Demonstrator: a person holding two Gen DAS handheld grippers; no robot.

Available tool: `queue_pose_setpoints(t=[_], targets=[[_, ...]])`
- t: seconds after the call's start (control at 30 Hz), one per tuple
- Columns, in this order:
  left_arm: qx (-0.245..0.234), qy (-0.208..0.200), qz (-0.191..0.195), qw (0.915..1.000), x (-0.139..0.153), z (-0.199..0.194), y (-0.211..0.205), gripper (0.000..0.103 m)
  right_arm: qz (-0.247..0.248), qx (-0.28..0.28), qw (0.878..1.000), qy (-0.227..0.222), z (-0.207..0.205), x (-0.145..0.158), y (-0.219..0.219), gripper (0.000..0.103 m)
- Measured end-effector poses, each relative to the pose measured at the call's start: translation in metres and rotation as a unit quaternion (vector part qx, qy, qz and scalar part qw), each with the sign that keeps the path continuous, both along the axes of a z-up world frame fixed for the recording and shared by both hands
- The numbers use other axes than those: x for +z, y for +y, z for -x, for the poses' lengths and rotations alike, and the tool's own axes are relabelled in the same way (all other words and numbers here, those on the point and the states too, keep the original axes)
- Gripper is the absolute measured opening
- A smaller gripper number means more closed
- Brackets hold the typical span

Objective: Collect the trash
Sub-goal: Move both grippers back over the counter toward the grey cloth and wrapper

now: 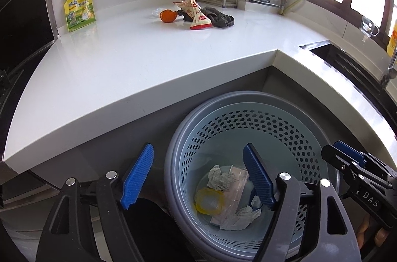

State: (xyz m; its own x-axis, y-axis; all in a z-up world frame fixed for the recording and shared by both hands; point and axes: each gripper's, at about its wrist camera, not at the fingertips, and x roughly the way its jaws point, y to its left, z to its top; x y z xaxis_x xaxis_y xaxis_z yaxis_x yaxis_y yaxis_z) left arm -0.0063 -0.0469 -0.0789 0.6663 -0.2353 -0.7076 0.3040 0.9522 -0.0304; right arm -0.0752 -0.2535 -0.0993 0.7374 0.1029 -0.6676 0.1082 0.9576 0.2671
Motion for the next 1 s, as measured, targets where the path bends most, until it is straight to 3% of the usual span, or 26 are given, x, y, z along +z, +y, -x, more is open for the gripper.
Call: queue_pose_setpoints(t=[0.57, 0.8, 1.0], targets=[[0.028, -0.019, 0.026, 0.9991, 0.025, -0.023, 0.018, 0.086, 0.000, 0.018, 1.000, -0.023, -0.021, 0.019, 0.002, 0.058], [0.041, -0.047, 0.035, 0.9974, 0.048, -0.053, 0.017, 0.091, 0.019, 0.043, 0.998, -0.050, -0.054, 0.048, 0.002, 0.063], [0.051, -0.058, 0.039, 0.9962, 0.065, -0.088, 0.015, 0.092, 0.006, 0.058, 0.996, -0.067, -0.096, 0.072, -0.010, 0.066]])
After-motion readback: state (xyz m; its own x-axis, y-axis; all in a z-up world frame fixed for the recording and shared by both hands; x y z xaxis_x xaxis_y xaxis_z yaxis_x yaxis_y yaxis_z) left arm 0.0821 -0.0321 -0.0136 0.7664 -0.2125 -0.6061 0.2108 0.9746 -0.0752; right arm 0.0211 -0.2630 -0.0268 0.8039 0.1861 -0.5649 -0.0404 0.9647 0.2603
